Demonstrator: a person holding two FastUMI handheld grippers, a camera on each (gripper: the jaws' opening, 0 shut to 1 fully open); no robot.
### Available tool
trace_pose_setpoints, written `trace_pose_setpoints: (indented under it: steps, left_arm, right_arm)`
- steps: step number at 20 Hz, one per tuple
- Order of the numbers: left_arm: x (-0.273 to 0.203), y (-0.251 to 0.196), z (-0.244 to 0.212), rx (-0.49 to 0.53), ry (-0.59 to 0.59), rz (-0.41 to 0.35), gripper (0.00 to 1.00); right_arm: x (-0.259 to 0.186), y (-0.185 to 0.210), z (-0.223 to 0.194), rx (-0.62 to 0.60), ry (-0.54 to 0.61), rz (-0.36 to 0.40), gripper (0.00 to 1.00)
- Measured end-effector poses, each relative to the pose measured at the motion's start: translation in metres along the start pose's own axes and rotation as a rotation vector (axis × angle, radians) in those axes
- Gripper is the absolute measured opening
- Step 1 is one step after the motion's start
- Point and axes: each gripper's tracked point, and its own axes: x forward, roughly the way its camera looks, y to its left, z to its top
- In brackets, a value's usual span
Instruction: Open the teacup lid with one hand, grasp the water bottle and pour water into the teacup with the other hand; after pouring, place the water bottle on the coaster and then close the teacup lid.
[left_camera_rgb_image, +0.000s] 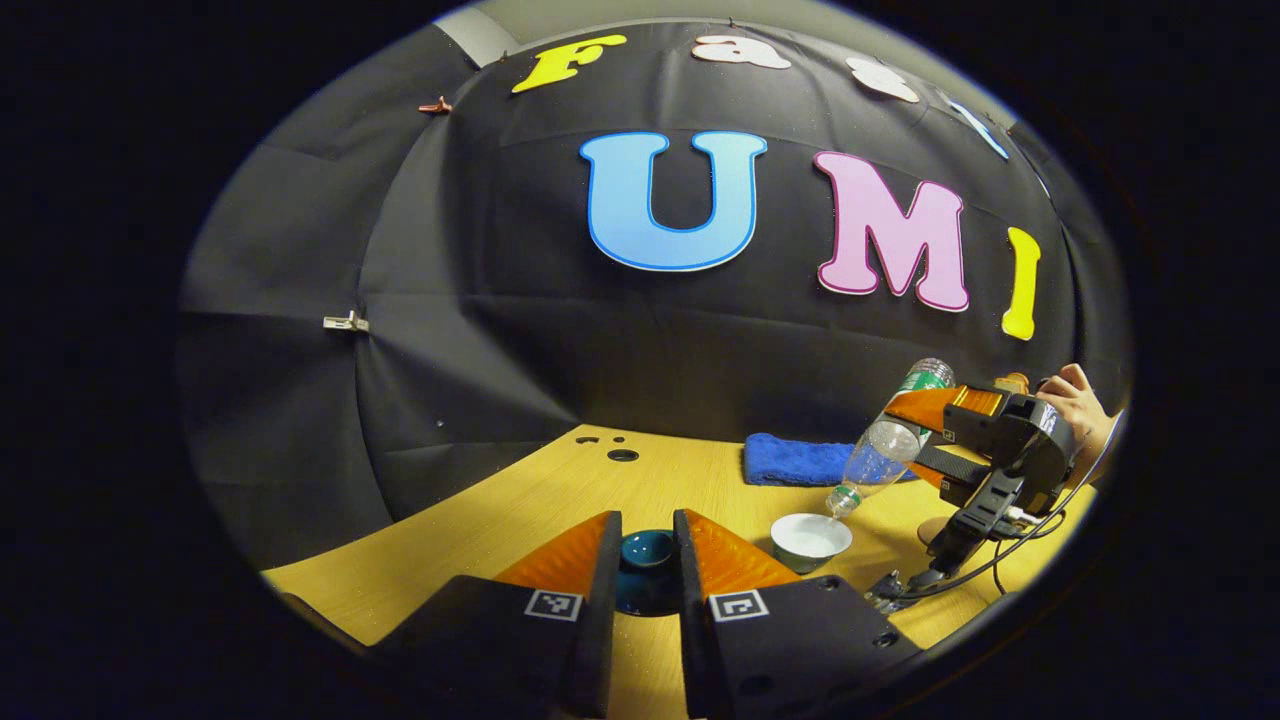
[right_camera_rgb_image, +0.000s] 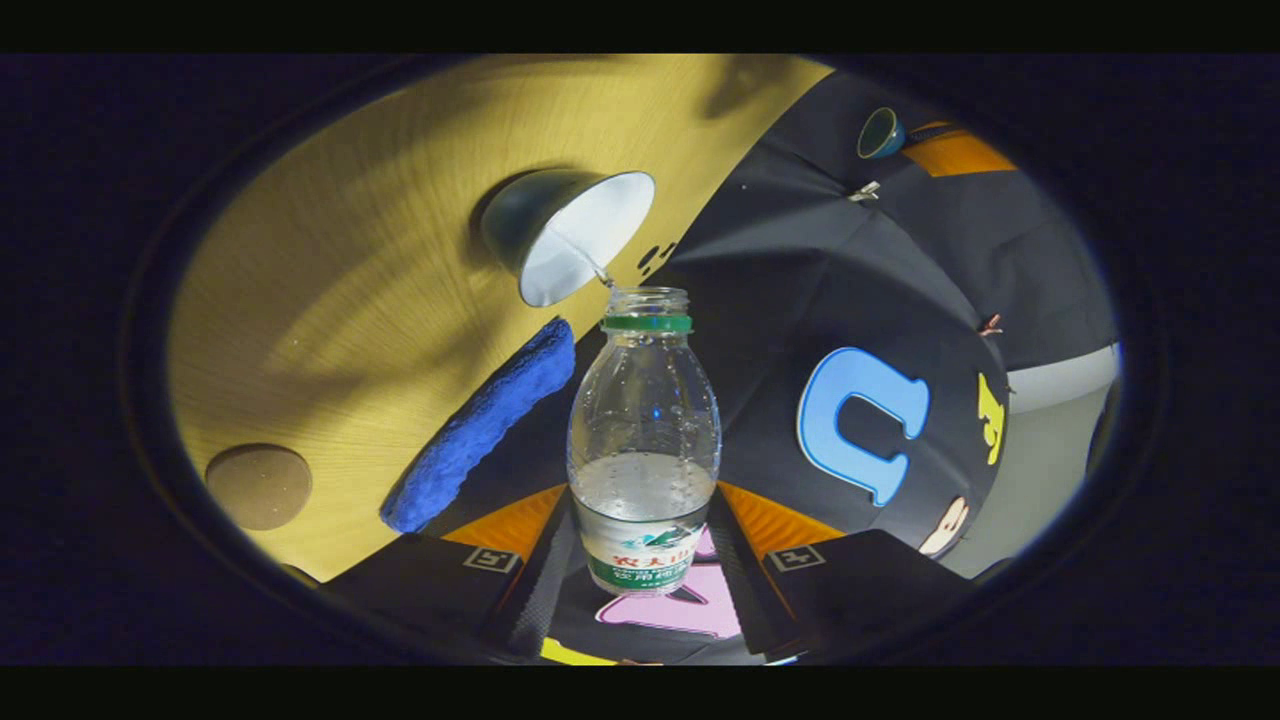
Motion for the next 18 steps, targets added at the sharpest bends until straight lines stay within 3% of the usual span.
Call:
trace_pose_setpoints:
  steps: [3, 6, 7, 14, 16, 18]
  left_arm:
    - [0.0, -0.001, -0.001, -0.006, -0.001, 0.003, 0.32]
    - [-0.001, -0.001, 0.002, 0.001, 0.001, 0.007, 0.29]
    - [0.0, -0.001, 0.002, 0.005, 0.001, 0.009, 0.32]
    - [0.005, -0.01, 0.009, 0.043, 0.016, 0.002, 0.28]
    - [0.008, -0.015, 0.011, 0.045, 0.022, -0.005, 0.36]
    - [0.011, -0.02, 0.013, 0.055, 0.021, -0.012, 0.28]
  right_arm:
    - [0.002, 0.003, 0.0, 0.022, -0.002, 0.008, 0.74]
    - [0.001, 0.017, -0.004, 0.158, 0.039, 0.056, 0.75]
    - [0.002, 0.021, -0.004, 0.216, 0.052, 0.074, 0.75]
    - [-0.006, 0.037, 0.019, 0.736, 0.103, 0.19, 0.75]
    - [-0.009, 0.035, 0.023, 0.868, 0.089, 0.188, 0.75]
    - [-0.017, 0.03, 0.025, 1.01, 0.081, 0.183, 0.75]
